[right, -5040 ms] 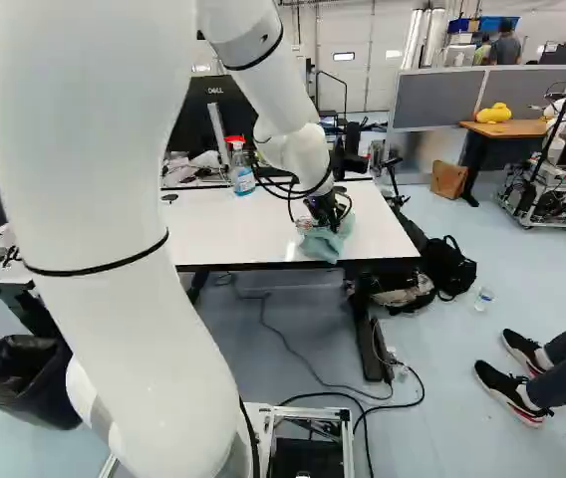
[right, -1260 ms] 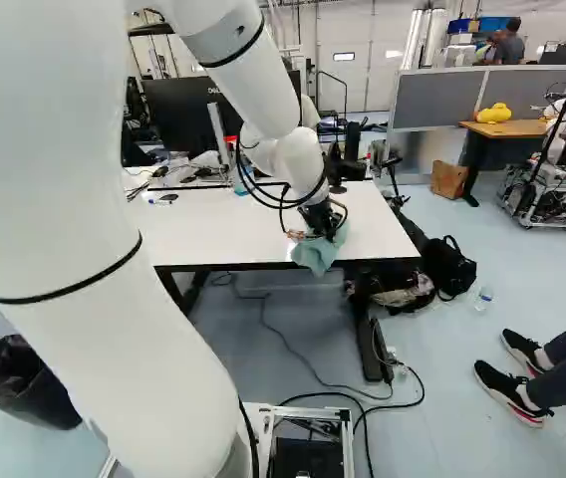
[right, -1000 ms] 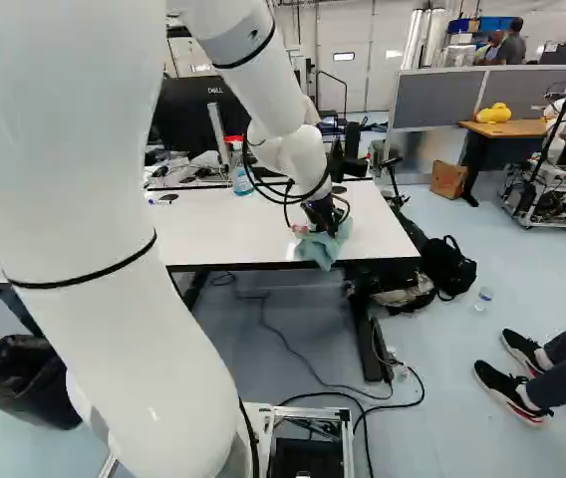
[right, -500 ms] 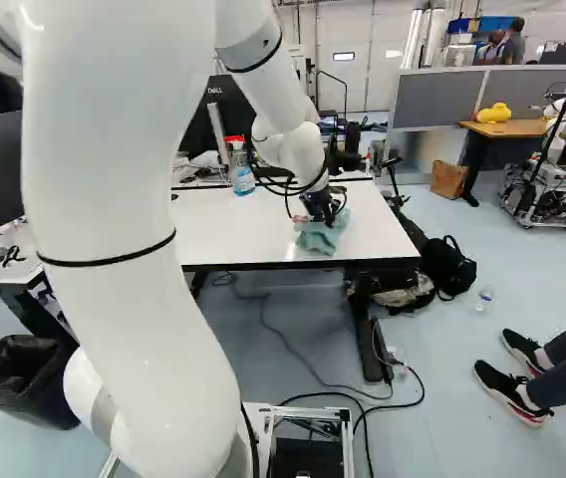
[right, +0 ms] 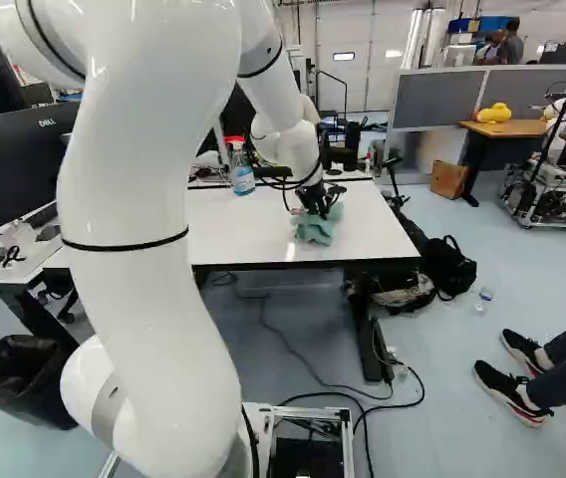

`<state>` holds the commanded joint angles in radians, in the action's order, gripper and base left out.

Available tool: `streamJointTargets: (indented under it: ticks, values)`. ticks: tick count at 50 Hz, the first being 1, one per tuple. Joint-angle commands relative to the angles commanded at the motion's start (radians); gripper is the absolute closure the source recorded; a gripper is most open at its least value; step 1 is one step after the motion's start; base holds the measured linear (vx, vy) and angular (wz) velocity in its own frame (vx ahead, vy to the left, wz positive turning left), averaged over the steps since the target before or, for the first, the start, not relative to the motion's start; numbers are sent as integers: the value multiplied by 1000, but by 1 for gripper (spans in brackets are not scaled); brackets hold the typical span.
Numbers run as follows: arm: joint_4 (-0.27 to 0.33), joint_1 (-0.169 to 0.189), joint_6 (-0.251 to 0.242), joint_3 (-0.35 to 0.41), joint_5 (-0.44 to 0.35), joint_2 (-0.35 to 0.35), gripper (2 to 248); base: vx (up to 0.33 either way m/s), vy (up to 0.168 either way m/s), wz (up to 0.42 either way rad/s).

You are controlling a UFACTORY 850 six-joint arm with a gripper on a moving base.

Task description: Clean the table with the green towel

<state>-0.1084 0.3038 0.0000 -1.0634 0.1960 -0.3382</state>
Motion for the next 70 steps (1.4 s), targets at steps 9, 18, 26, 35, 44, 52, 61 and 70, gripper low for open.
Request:
streamJointTargets:
  ticks: [9,18,26,35,44,52,61,70]
  values:
    - [0,-23,0,-37,0,-30,200,0,0,0]
    - [0,-47,0,-67,0,-53,200,0,0,0]
    - [0,-70,0,-77,0,-61,200,0,0,0]
    - [0,-92,0,-55,0,-44,200,0,0,0]
    - [0,-101,0,-13,0,-10,200,0,0,0]
    - [0,-98,0,26,0,21,200,0,0,0]
    - [0,-91,0,73,0,59,200,0,0,0]
    - [0,-81,0,118,0,96,200,0,0,0]
